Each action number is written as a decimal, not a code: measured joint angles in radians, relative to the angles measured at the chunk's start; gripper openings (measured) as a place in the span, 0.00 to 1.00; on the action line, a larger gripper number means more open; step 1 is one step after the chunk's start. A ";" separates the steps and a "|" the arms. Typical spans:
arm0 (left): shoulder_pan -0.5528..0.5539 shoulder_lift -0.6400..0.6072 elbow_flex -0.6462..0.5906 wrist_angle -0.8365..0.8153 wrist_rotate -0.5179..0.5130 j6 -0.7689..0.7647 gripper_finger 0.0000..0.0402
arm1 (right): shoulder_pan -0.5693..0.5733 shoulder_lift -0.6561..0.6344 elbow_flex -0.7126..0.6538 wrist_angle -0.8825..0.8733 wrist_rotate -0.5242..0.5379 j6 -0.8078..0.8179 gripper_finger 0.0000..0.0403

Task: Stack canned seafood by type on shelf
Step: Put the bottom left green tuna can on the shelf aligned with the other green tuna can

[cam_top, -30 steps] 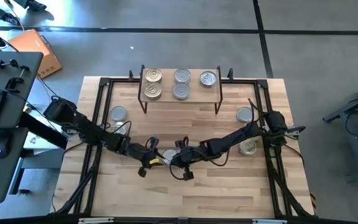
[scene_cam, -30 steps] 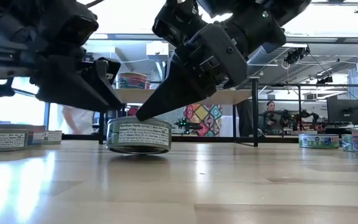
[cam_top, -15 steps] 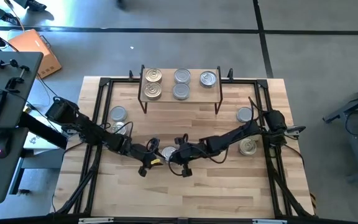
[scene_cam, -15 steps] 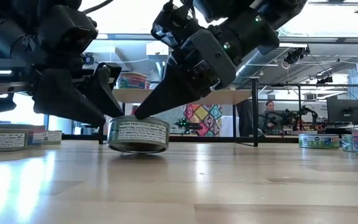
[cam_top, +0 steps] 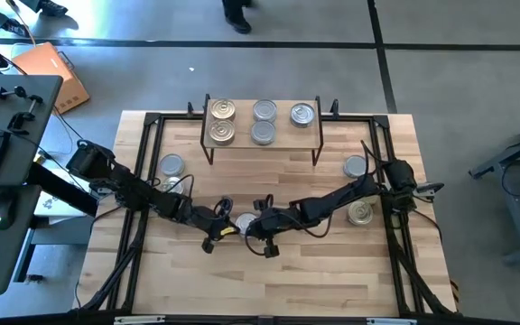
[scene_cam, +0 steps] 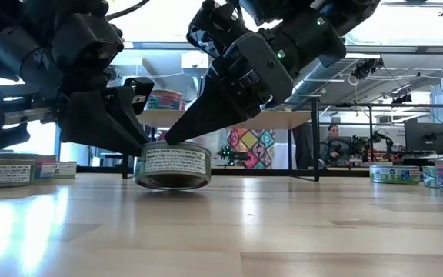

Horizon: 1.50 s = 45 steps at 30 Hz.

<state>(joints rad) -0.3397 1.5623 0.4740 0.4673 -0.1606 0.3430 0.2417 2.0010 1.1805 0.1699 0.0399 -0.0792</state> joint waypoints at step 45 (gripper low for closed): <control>0.042 -0.006 0.000 0.028 0.088 -0.119 0.00 | 0.106 0.043 0.099 -0.272 0.396 -0.445 0.63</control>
<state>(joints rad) -0.2974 1.5562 0.4736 0.4954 -0.0721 0.2236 0.3481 2.0438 1.2797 -0.1017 0.4358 -0.5244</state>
